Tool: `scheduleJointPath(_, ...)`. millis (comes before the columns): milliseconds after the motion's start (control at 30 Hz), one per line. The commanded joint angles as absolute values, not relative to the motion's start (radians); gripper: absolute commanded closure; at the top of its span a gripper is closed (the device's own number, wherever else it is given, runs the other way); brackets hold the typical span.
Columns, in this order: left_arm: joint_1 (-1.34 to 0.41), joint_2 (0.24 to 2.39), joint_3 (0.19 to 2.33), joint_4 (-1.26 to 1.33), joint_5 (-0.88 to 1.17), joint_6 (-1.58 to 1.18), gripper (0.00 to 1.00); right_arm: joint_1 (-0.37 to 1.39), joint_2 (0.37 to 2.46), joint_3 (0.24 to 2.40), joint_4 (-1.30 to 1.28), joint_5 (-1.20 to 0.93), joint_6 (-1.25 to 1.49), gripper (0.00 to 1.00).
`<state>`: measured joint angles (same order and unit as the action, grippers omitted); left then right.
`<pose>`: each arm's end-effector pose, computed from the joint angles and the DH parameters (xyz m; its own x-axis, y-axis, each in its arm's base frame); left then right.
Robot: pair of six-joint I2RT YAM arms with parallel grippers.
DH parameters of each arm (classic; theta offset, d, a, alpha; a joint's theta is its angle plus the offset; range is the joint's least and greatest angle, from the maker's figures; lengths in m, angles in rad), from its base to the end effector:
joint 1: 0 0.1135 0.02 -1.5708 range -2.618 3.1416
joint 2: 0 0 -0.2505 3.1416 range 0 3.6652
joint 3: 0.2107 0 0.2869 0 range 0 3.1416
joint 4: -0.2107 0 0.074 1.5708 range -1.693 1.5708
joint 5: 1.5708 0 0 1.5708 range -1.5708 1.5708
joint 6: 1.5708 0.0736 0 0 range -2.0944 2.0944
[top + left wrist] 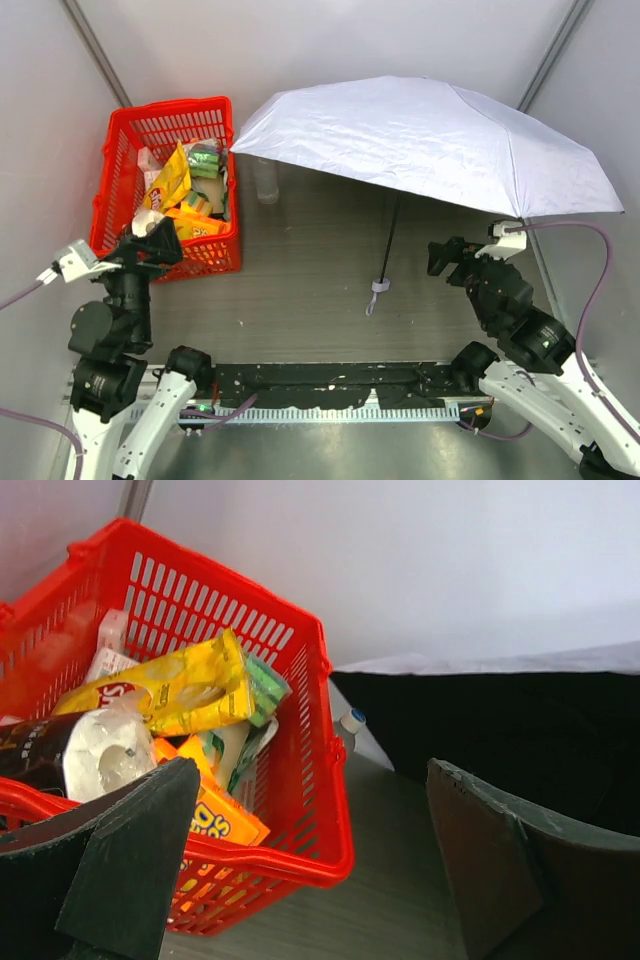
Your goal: Put away the umbrella
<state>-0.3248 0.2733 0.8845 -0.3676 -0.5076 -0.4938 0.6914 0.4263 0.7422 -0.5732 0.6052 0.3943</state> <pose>0.1141 -0.0007 0.4246 0.2810 -0.5317 -0.7990 -0.0397 0.8254 -0.5632 0.1577 0.0762 0.3270 -0.2196 0.2284 -0.9485 -0.0175 0.9711 0.2379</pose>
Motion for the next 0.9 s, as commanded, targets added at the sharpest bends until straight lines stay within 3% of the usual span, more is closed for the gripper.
scheduleJointPath(0, -0.319, 0.325, 0.884, -0.410, -0.464, -0.554, 0.00, 0.687, 0.456, 0.713, -0.519, 0.615, 0.480, 0.15)
scheduleJointPath(200, -0.319, 0.441, 0.883, -0.354, -0.186, -0.552, 0.00, 0.687, 0.564, 0.603, -0.220, 0.506, 0.532, 0.14)
scheduleJointPath(533, -0.319, 0.546, 0.858, -0.333, 0.214, -0.580, 0.00, 0.625, 0.995, 0.635, 0.257, 0.373, 0.540, 0.15)
scheduleJointPath(600, -0.319, 0.537, 0.812, -0.281, 0.276, -0.612, 0.00, 0.595, 1.046, 0.635, 0.300, 0.359, 0.557, 0.18)
scheduleJointPath(733, -0.319, 0.543, 0.778, -0.216, 0.388, -0.649, 0.00, 0.575, 1.062, 0.667, 0.219, 0.552, 0.499, 0.21)
scheduleJointPath(867, -0.319, 0.567, 0.721, -0.082, 0.538, -0.718, 0.00, 0.441, 1.080, 0.652, 0.282, 0.407, 0.500, 0.23)
